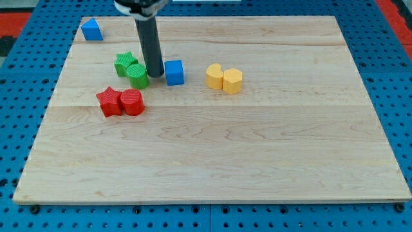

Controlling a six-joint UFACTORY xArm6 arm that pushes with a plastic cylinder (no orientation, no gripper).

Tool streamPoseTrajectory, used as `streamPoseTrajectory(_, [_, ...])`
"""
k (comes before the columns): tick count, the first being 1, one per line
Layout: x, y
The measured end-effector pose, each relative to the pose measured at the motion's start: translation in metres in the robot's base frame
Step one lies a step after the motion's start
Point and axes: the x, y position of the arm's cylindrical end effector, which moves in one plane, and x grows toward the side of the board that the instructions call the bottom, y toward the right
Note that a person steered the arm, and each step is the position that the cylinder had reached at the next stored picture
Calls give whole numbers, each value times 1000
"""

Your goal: Push the green circle to the top left of the cube

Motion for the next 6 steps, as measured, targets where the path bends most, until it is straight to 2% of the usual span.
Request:
streamPoseTrajectory(1, [35, -15])
streamPoseTrajectory(2, [28, -61])
streamPoseTrajectory(3, [1, -46])
streamPoseTrajectory(4, [-26, 16])
streamPoseTrajectory(5, [-44, 23])
streamPoseTrajectory(6, [-40, -22])
